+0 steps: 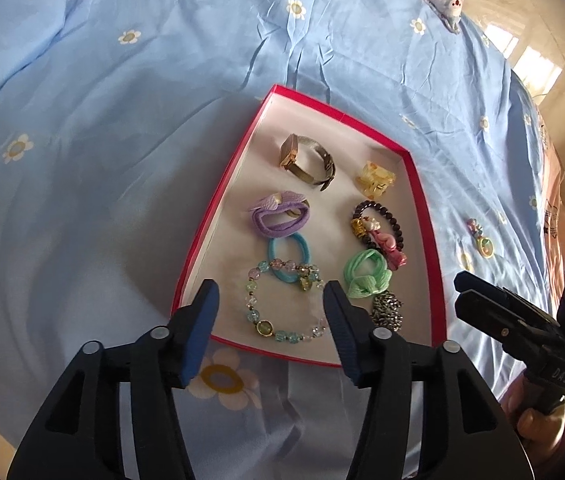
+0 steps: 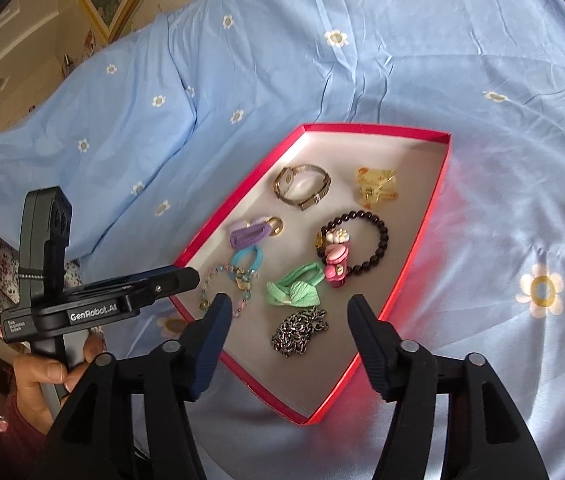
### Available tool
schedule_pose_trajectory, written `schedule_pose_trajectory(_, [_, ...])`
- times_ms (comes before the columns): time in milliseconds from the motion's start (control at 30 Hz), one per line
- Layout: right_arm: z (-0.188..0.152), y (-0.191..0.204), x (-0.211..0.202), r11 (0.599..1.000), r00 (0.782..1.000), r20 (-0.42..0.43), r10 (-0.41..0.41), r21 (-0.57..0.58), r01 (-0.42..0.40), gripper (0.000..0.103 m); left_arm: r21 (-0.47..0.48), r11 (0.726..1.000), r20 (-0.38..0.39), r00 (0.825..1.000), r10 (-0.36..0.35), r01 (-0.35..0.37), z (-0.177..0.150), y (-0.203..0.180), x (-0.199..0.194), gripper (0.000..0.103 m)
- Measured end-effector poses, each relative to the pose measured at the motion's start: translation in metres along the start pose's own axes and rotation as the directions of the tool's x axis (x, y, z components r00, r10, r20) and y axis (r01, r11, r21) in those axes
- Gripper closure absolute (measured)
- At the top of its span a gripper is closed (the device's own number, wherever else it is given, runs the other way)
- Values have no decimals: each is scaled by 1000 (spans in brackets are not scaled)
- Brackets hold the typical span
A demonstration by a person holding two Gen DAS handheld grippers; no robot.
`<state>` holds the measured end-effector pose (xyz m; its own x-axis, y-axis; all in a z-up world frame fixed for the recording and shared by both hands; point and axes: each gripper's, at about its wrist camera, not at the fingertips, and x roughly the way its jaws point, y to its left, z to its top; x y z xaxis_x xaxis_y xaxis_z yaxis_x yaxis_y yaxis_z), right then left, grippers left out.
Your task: Organize jewelry
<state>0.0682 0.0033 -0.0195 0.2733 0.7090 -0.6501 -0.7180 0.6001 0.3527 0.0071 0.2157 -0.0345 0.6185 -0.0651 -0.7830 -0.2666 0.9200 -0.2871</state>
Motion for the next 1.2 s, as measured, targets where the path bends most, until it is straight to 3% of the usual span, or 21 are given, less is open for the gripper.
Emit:
schedule_pose_trajectory(133, [-2, -3, -7, 1000, 999, 37, 14, 23, -15, 28, -23, 1000, 28, 1000, 7, -6, -6, 1, -10, 27])
schedule_pose_trajectory(233, [-6, -4, -13, 999, 998, 63, 31, 39, -34, 24, -62, 998, 35, 999, -10, 12, -11, 5, -15, 21])
schedule_pose_trajectory(533, [-27, -7, -28, 990, 984, 143, 102, 86, -115, 15, -132, 990, 44, 998, -34, 40, -33, 11, -24, 19])
schedule_pose_trajectory(700, [-36, -6, -35, 990, 983, 154, 99, 81, -112, 15, -134, 990, 31, 999, -29, 33, -45, 7, -27, 18])
schedule_pose_trajectory(867, [-41, 1, -48, 998, 984, 169, 47, 37, -53, 15, -106, 994, 30, 1000, -1, 4, -53, 2, -34, 18])
schedule_pose_trajectory(1067, [-20, 18, -76, 998, 986, 169, -16, -63, 27, 15, 21, 999, 99, 994, 43, -45, -40, -22, -67, 17])
schedule_pose_trajectory(1100, [-14, 23, -83, 994, 984, 175, -36, -94, 53, 13, 44, 998, 126, 991, 47, -52, -36, -27, -76, 15])
schedule_pose_trajectory(1167, [-5, 32, -95, 987, 979, 197, -58, -134, 86, 3, 62, 996, 165, 985, 53, -64, -30, -32, -86, 0])
schedule_pose_trajectory(1200, [-1, 38, -102, 981, 973, 214, -81, -155, 116, 0, 65, 995, 195, 978, 68, -82, -30, -34, -91, 0])
